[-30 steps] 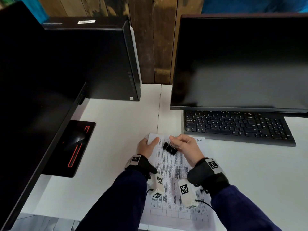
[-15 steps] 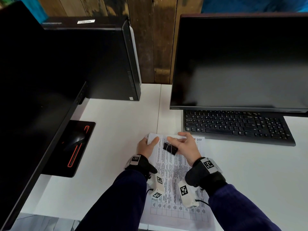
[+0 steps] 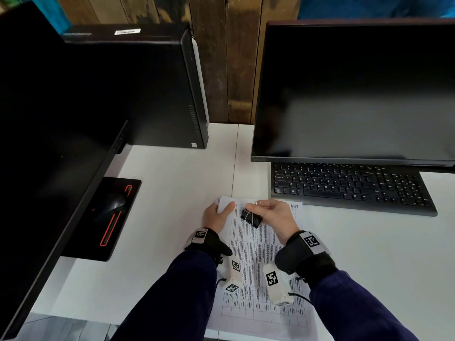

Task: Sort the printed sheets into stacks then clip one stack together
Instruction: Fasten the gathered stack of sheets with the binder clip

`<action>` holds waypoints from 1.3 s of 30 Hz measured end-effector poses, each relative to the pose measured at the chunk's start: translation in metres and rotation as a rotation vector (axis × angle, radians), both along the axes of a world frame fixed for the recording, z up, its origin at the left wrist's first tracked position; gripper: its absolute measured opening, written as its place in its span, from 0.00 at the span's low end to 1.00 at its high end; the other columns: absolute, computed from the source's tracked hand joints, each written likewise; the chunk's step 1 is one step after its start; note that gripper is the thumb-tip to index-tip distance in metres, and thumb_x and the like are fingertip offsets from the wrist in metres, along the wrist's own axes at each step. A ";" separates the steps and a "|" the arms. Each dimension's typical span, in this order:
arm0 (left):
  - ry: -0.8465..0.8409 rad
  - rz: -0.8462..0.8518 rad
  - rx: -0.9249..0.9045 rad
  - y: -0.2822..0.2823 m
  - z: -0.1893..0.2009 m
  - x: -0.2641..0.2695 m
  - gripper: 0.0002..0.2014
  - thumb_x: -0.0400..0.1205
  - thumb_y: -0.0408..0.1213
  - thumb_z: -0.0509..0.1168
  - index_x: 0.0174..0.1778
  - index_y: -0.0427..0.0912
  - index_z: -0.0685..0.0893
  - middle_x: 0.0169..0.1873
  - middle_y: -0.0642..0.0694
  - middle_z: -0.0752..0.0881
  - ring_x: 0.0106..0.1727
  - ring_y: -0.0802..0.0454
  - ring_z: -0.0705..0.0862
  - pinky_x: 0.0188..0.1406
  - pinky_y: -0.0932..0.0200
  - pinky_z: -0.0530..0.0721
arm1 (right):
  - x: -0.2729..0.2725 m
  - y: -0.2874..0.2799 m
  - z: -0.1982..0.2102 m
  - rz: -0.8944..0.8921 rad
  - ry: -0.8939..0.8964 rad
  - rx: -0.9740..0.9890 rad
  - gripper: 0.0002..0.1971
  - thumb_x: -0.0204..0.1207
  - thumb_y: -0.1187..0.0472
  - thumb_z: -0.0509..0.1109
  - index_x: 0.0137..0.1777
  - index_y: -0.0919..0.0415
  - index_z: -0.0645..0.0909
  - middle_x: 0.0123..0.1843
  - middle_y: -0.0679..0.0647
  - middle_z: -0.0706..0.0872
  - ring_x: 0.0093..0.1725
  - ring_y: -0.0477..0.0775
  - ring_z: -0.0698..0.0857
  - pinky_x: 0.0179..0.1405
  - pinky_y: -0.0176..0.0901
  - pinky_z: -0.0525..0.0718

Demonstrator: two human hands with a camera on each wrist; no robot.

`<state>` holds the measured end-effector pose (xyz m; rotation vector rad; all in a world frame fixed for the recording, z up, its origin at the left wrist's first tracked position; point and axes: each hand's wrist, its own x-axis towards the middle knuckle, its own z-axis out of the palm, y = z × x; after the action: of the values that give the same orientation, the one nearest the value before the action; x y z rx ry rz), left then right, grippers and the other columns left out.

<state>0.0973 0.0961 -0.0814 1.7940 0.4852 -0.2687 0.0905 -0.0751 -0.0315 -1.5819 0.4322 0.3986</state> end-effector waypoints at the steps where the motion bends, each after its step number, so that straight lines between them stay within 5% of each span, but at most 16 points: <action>1: 0.002 0.001 -0.002 0.000 0.001 0.000 0.15 0.79 0.47 0.69 0.56 0.42 0.85 0.45 0.47 0.89 0.53 0.45 0.88 0.58 0.48 0.85 | 0.000 0.000 -0.001 0.017 -0.015 -0.036 0.34 0.47 0.43 0.86 0.50 0.63 0.84 0.46 0.61 0.89 0.49 0.58 0.89 0.61 0.62 0.84; 5: 0.004 -0.010 0.002 0.000 0.002 0.000 0.15 0.78 0.48 0.69 0.55 0.43 0.85 0.45 0.48 0.89 0.52 0.45 0.88 0.58 0.48 0.85 | 0.002 -0.003 0.001 0.156 -0.102 -0.201 0.35 0.47 0.32 0.79 0.46 0.58 0.83 0.46 0.58 0.90 0.49 0.56 0.89 0.55 0.58 0.88; 11: 0.096 0.043 -0.076 0.002 0.008 0.001 0.11 0.73 0.54 0.72 0.39 0.51 0.85 0.43 0.46 0.90 0.49 0.45 0.89 0.56 0.49 0.86 | 0.002 -0.013 -0.001 0.288 -0.225 -0.297 0.22 0.70 0.42 0.74 0.53 0.60 0.83 0.46 0.59 0.89 0.48 0.57 0.88 0.53 0.55 0.87; 22: 0.035 0.051 -0.122 0.001 0.011 -0.002 0.05 0.78 0.44 0.70 0.37 0.51 0.85 0.38 0.51 0.89 0.50 0.44 0.89 0.59 0.46 0.85 | 0.050 -0.002 0.012 -0.037 -0.321 -0.176 0.10 0.75 0.49 0.72 0.39 0.53 0.81 0.45 0.61 0.90 0.46 0.59 0.89 0.49 0.52 0.86; 26: 0.013 0.060 -0.172 -0.001 0.016 -0.004 0.05 0.79 0.41 0.69 0.37 0.49 0.83 0.37 0.51 0.88 0.43 0.48 0.87 0.50 0.52 0.86 | 0.063 0.019 0.005 0.032 -0.329 -0.156 0.11 0.75 0.49 0.73 0.41 0.57 0.83 0.41 0.58 0.89 0.47 0.62 0.89 0.54 0.62 0.87; 30: -0.023 0.061 -0.178 -0.002 0.019 -0.005 0.07 0.80 0.38 0.69 0.36 0.47 0.80 0.33 0.53 0.86 0.37 0.54 0.84 0.34 0.68 0.82 | 0.069 0.024 -0.006 0.115 -0.332 -0.177 0.11 0.75 0.49 0.73 0.42 0.58 0.83 0.42 0.61 0.88 0.46 0.63 0.89 0.54 0.63 0.86; 39: -0.029 0.071 -0.215 -0.001 0.019 -0.007 0.04 0.79 0.39 0.69 0.41 0.44 0.83 0.36 0.50 0.88 0.38 0.52 0.87 0.41 0.60 0.85 | 0.085 0.011 -0.004 0.259 -0.154 -0.007 0.07 0.79 0.59 0.70 0.40 0.59 0.80 0.39 0.54 0.87 0.40 0.50 0.84 0.40 0.37 0.86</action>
<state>0.0904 0.0949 -0.0624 1.5662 0.4797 -0.2364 0.1754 -0.0643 -0.0350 -1.6678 0.1103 0.4677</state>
